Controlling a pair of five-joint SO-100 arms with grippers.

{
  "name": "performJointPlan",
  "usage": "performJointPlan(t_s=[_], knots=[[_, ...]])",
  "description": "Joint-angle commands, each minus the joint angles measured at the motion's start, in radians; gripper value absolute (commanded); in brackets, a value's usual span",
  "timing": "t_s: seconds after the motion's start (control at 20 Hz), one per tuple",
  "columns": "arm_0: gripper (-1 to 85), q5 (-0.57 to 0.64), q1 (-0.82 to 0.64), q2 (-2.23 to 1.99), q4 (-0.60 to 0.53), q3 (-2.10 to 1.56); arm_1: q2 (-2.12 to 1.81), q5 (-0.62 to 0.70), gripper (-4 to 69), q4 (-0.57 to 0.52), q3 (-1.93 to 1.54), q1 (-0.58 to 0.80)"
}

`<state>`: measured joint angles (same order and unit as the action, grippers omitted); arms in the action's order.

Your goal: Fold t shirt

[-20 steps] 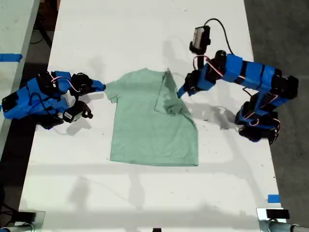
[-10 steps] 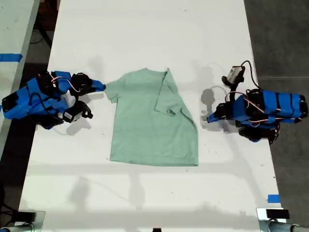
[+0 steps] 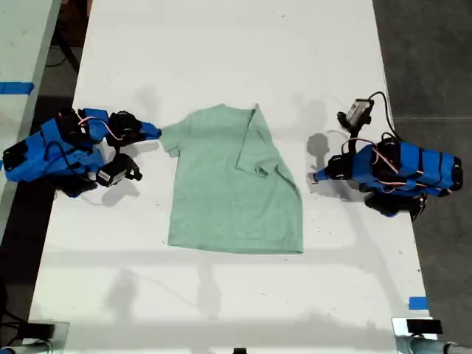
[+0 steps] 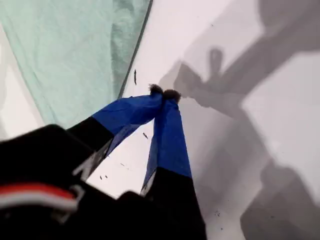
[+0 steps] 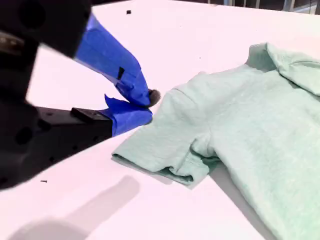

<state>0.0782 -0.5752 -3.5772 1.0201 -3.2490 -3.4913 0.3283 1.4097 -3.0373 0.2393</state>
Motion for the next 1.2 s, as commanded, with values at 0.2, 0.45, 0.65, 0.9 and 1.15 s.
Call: performJointPlan(t_s=[0.2, 0.45, 0.65, 0.9, 1.15], knots=[[-0.2, 0.006, -0.005, -0.008, -0.009, -0.040, -0.009, 0.043, 1.3, -0.049, -0.058, 0.020], [-0.2, -0.002, 0.005, -0.008, -0.009, -0.040, -0.009, 0.115, 0.8, -0.051, -0.060, 0.026], [-0.2, -0.008, 0.015, -0.008, -0.005, -0.040, -0.009, 0.121, 1.0, -0.051, -0.060, 0.028], [0.7, 0.005, 0.015, -0.008, -0.005, -0.040, -0.009, 0.117, 0.8, -0.051, -0.060, 0.025], [-0.2, 0.008, 0.058, -0.008, -0.003, -0.040, -0.009, 0.115, 0.3, -0.051, -0.060, 0.003]])
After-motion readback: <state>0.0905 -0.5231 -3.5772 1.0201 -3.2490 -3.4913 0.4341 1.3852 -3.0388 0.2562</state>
